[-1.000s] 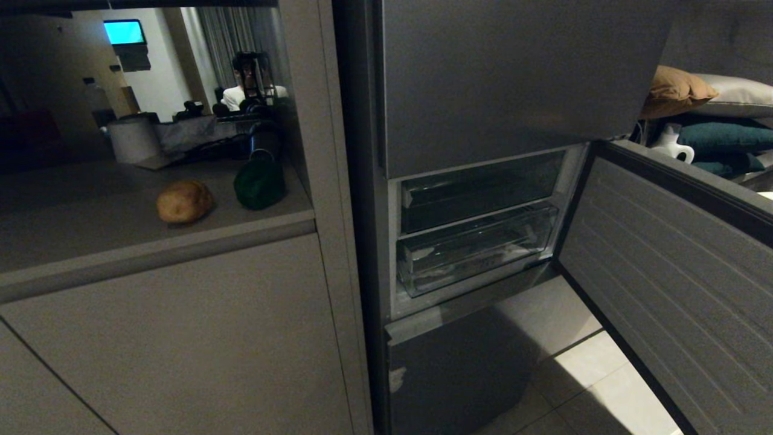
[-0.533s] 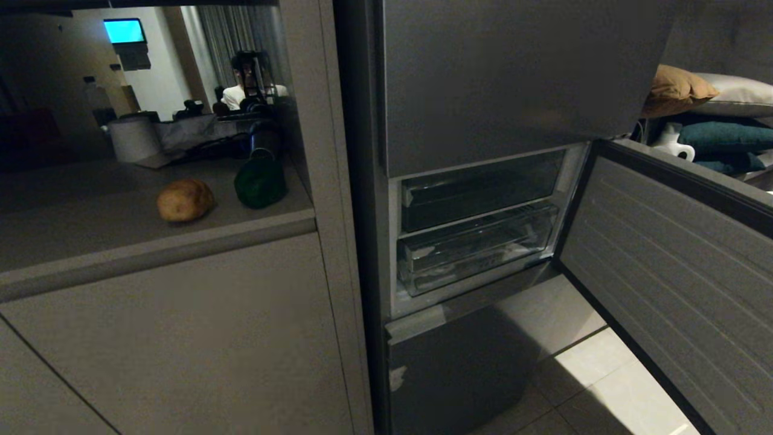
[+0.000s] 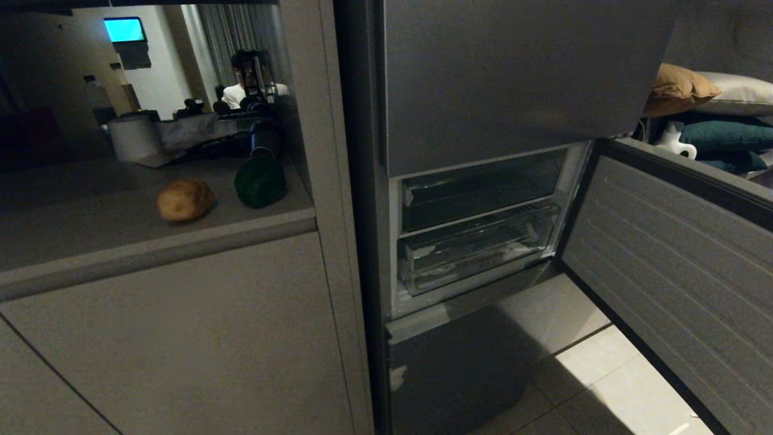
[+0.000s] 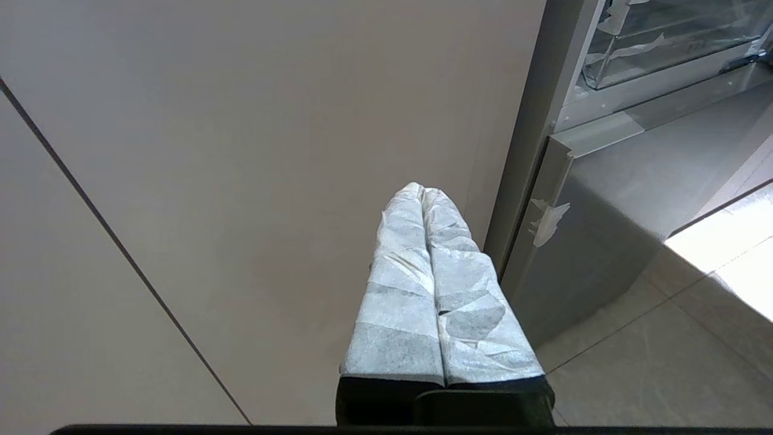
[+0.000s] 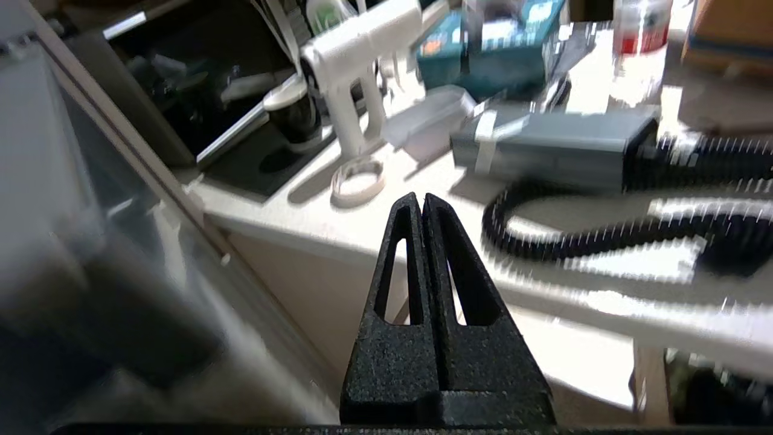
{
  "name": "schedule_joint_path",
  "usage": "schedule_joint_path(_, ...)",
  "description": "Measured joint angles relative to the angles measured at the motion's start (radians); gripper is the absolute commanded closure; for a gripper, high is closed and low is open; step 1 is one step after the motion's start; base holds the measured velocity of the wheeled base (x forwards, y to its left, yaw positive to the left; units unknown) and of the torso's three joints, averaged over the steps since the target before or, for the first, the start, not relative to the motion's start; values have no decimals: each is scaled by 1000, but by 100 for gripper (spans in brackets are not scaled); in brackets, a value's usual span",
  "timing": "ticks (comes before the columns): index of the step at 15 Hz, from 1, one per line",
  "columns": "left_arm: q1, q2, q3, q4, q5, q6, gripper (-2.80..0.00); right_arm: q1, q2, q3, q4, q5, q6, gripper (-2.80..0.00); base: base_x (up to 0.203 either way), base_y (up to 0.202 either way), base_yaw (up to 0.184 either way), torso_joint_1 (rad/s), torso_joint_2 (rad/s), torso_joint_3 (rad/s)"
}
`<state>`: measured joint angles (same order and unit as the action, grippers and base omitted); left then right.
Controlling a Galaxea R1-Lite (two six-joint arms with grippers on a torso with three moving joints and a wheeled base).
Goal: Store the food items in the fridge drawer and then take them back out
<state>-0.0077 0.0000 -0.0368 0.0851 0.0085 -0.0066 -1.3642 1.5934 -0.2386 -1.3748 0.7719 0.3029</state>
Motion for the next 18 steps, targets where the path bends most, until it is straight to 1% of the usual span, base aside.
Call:
schedule_joint_path(1,0,0,0,0,0,-1,0,-10,0,-16,-11,0,13,0,0,0,0,0,0,0)
schedule_joint_path(2,0,0,0,0,0,0,0,-17,0,-32,-30,2,42,0,0,0,0,0,0,0)
schedule_joint_path(5,0,0,0,0,0,-1,0,-29,0,-78,-130,4,150,0,0,0,0,0,0,0)
schedule_joint_path(10,0,0,0,0,0,0,0,-35,-2,-132,-147,5,169,0,0,0,0,0,0,0)
schedule_joint_path(12,0,0,0,0,0,0,0,-37,-14,-142,-147,1,205,0,0,0,0,0,0,0)
schedule_joint_path(14,0,0,0,0,0,0,0,-39,-40,-143,-147,-2,293,0,0,0,0,0,0,0)
schedule_joint_path(16,0,0,0,0,0,0,0,-40,-80,-131,-145,-4,408,0,0,0,0,0,0,0)
schedule_joint_path(17,0,0,0,0,0,0,0,-42,-106,-115,-132,-4,444,0,0,0,0,0,0,0)
schedule_joint_path(18,0,0,0,0,0,0,0,-48,-133,-99,-106,-5,463,0,0,0,0,0,0,0)
